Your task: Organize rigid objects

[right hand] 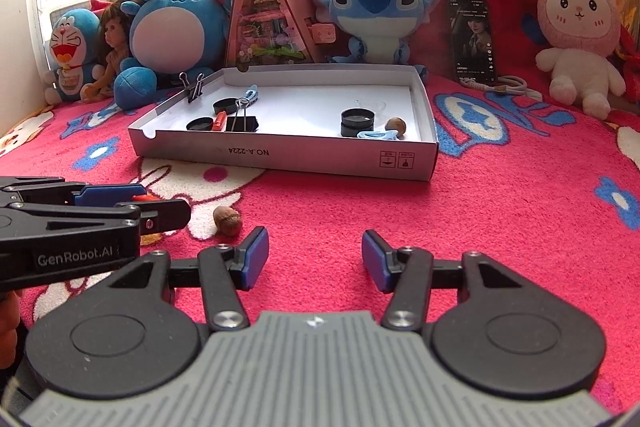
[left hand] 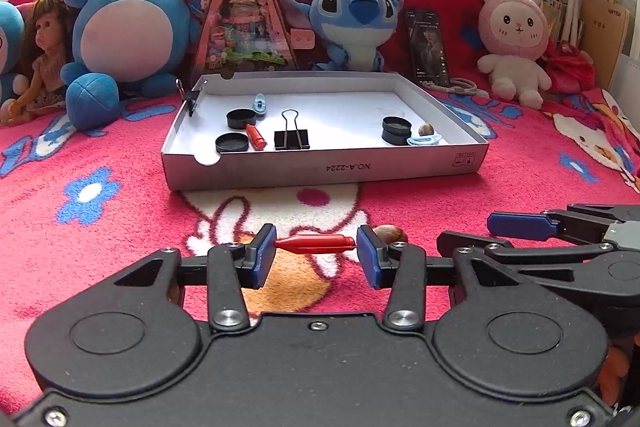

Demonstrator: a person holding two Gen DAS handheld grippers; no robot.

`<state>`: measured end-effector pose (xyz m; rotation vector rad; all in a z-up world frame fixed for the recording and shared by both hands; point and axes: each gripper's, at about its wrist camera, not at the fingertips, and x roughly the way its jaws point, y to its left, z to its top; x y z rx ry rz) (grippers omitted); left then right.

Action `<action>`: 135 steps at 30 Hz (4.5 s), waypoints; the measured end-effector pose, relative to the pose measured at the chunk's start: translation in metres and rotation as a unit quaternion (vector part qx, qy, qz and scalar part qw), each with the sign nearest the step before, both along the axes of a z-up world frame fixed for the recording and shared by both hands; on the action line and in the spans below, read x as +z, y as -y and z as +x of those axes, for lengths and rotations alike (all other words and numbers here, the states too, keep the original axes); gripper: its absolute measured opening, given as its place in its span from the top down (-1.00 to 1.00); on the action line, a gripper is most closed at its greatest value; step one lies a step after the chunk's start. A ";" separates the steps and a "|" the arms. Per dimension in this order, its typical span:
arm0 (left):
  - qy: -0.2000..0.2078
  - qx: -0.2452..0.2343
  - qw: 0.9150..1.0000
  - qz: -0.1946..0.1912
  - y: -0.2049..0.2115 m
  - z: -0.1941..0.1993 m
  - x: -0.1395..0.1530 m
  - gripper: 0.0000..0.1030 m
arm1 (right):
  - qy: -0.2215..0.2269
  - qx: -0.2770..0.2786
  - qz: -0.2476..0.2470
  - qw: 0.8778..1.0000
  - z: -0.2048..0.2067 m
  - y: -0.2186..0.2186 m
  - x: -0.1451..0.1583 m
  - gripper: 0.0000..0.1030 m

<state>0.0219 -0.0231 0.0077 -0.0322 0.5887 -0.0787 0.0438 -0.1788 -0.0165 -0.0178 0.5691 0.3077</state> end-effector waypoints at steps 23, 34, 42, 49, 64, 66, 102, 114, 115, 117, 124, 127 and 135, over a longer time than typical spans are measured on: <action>-0.004 0.025 1.000 -0.002 -0.034 0.042 0.012 0.18 | -0.015 0.004 0.011 1.000 0.025 -0.043 0.005 0.58; 0.008 0.032 0.999 -0.002 -0.042 0.076 0.028 0.19 | 0.008 -0.024 0.020 0.999 0.053 -0.033 0.028 0.59; 0.000 0.032 0.999 -0.012 -0.051 0.109 0.035 0.19 | 0.005 -0.042 0.023 0.999 0.085 -0.024 0.039 0.59; -0.014 0.035 0.999 -0.008 -0.055 0.133 0.027 0.19 | -0.033 -0.056 0.056 0.996 0.120 -0.013 0.040 0.59; -0.030 0.040 0.999 -0.001 -0.050 0.150 0.007 0.18 | -0.054 -0.070 0.034 0.995 0.141 -0.025 0.021 0.58; -0.032 0.041 0.999 0.001 -0.050 0.150 0.006 0.18 | -0.056 -0.072 0.033 0.995 0.141 -0.024 0.020 0.58; -0.019 0.032 0.999 -0.015 -0.046 0.142 0.012 -0.36 | -0.024 -0.076 -0.008 0.997 0.130 -0.032 0.022 -0.01; -0.007 0.029 0.999 -0.018 -0.050 0.128 0.023 -0.60 | 0.003 -0.075 -0.015 0.997 0.116 -0.031 0.032 -0.41; -0.005 0.029 0.999 -0.018 -0.050 0.127 0.024 -0.62 | 0.004 -0.076 -0.015 0.997 0.115 -0.030 0.033 -0.43; -0.004 0.027 0.999 -0.017 -0.050 0.124 0.025 -0.65 | 0.007 -0.078 -0.013 0.997 0.113 -0.029 0.034 -0.50; 0.003 0.020 1.000 -0.012 -0.049 0.115 0.029 -0.73 | 0.014 -0.086 -0.005 0.996 0.107 -0.024 0.037 -0.69; 0.003 0.021 1.000 -0.012 -0.049 0.114 0.029 -0.75 | 0.014 -0.089 -0.003 0.996 0.105 -0.022 0.038 -0.72; 0.005 0.021 1.000 -0.018 -0.051 0.098 0.031 -0.82 | 0.013 -0.096 -0.003 0.995 0.096 -0.017 0.038 -0.82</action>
